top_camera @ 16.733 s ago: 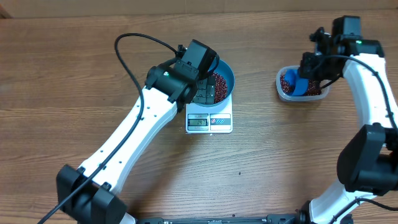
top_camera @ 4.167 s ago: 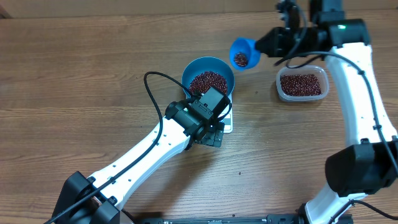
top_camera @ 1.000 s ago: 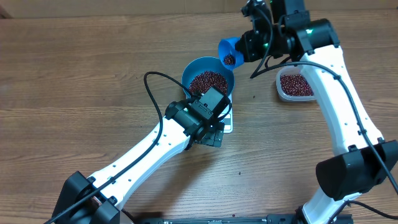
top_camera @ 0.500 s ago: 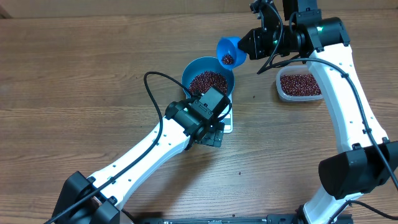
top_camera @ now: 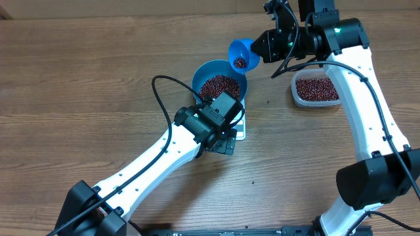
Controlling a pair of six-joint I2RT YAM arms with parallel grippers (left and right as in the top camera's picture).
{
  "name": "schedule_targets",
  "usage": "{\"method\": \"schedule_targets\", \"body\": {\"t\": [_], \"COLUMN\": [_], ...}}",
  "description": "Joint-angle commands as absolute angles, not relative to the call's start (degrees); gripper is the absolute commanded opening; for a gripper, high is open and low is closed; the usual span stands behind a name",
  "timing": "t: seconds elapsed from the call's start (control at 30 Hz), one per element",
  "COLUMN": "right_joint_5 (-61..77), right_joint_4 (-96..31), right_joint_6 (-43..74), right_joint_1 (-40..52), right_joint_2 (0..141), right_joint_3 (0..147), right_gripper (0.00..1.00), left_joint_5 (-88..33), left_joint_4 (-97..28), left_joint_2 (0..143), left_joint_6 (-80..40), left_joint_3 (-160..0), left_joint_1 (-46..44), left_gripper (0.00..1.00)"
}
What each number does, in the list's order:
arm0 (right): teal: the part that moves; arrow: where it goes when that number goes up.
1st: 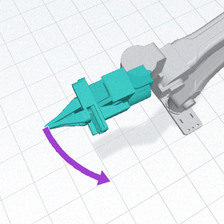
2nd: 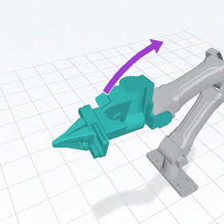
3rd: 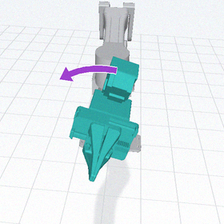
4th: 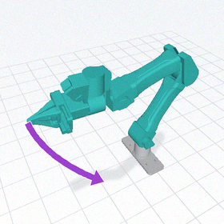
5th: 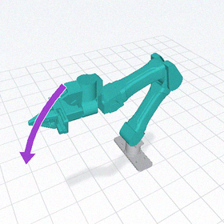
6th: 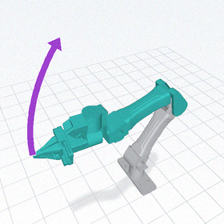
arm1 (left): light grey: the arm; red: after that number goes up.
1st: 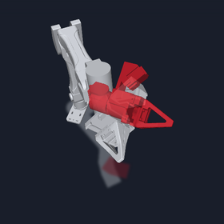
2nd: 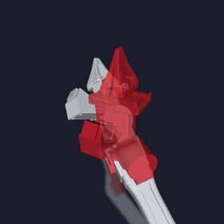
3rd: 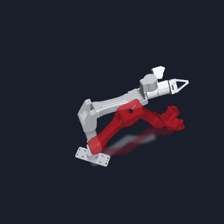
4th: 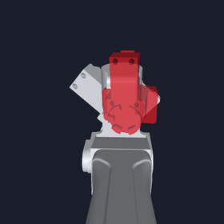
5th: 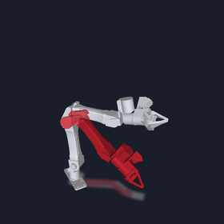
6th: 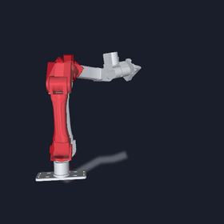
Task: Scoop item into bowl and weigh 150g on scale
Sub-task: 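Move the blue scoop back to the clear bean tub, right gripper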
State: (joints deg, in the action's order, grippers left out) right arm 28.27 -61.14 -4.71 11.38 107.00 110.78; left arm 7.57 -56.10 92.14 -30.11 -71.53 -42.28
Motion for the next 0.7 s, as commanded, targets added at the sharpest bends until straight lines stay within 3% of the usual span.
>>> {"method": "schedule_targets", "body": {"t": [0.0,0.37,0.67], "right_joint_5": [27.46,26.61,25.19], "right_joint_4": [-61.28,-65.76,-69.78], "right_joint_6": [-4.40,-4.25,-4.25], "right_joint_1": [11.20,5.13,-5.61], "right_joint_2": [106.41,106.41,106.41], "right_joint_3": [112.09,112.07,112.07], "right_gripper": [0.04,0.04,0.04], "left_joint_5": [8.54,8.54,8.54], "left_joint_4": [-56.07,-56.07,-56.07], "left_joint_2": [91.74,91.74,91.74], "left_joint_6": [-31.33,-31.33,-31.33], "left_joint_3": [-71.16,-71.16,-71.16], "left_joint_1": [-42.02,-42.02,-42.02], "left_gripper": [1.00,1.00,1.00]}}
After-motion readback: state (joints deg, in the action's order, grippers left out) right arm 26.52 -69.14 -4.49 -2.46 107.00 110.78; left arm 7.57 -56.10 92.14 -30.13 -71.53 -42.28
